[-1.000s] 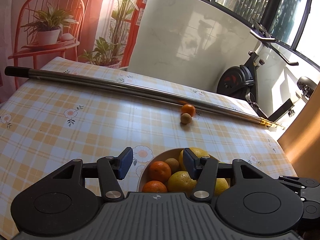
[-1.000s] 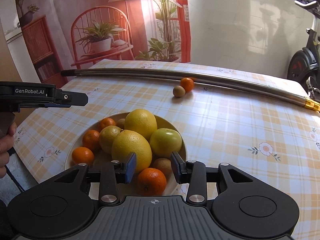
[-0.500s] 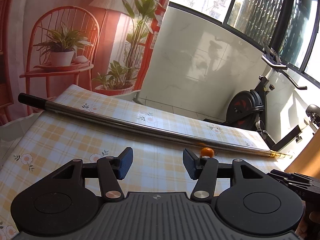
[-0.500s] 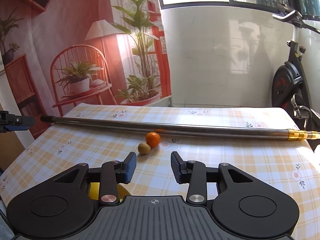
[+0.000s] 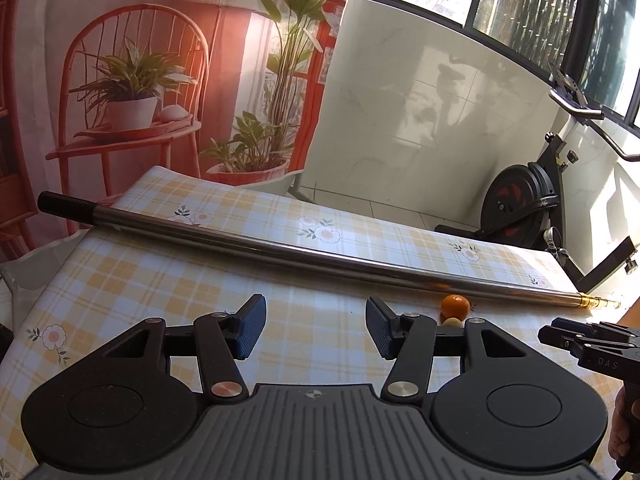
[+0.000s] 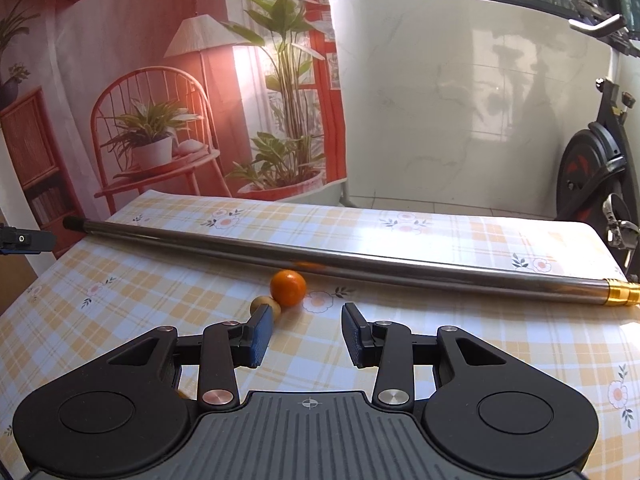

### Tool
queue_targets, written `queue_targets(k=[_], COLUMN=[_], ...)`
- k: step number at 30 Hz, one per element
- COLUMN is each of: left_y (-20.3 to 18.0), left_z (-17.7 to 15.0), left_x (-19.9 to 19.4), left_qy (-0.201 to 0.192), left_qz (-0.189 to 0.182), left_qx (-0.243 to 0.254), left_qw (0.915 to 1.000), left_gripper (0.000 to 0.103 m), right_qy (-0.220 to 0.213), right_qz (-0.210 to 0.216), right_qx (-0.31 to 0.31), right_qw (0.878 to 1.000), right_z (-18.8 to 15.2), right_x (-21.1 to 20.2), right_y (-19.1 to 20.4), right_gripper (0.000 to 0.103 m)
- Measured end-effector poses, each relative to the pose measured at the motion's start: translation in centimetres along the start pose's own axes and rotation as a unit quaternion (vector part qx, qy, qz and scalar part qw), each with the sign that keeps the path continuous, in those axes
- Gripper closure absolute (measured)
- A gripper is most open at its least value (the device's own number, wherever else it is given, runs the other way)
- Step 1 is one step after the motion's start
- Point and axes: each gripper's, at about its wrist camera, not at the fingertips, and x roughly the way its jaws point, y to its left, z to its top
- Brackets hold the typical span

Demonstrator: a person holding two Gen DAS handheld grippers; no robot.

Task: Organize fruits
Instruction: 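Move both tools back to the last tangerine and kiwi on the table, then grasp the tangerine with the right tool while the left tool grasps the kiwi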

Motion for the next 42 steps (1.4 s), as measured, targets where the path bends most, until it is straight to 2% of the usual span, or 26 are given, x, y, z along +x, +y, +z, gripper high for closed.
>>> queue_targets(k=[3,11,17,26,33,38,42], left_y=[0.0,-1.8,-2.7,-3.8,-4.2,-5.3,-6.5], left_z=[0.4,0.6,0.2,0.5,0.3,0.3,0.3], left_x=[0.9,4.0,6.3,8.8,9.8,10.8,12.2], left_qy=[0.002,0.009,0.031,0.045,0.058,0.080,0.101], left_qz=[-0.015,-0.018,-0.021,-0.020,-0.027,-0.051,-0.076], left_qx=[-0.015,0.001,0.002,0.003,0.011,0.026,0.054], left_qw=[0.9998,0.9998,0.9993,0.9988,0.9979,0.9951,0.9905], left_gripper=[0.045,0.045,0.045,0.045,0.046,0.046,0.046], right_qy=[-0.003,0.013,0.024,0.049,0.059,0.037,0.017], right_qz=[0.004,0.019,0.032,0.046,0.050,0.046,0.024], right_qx=[0.002,0.012,0.020,0.024,0.029,0.048,0.072], right_qw=[1.000,1.000,0.999,0.997,0.997,0.997,0.997], right_z=[0.6,1.6,1.9,1.9,1.6,1.3,0.1], right_x=[1.6,7.0,10.7,14.0,14.6,13.1,11.1], right_y=[0.0,0.1,0.2,0.6,0.5,-0.4,-1.9], right_gripper=[0.067,0.067,0.067,0.067,0.071,0.071,0.071])
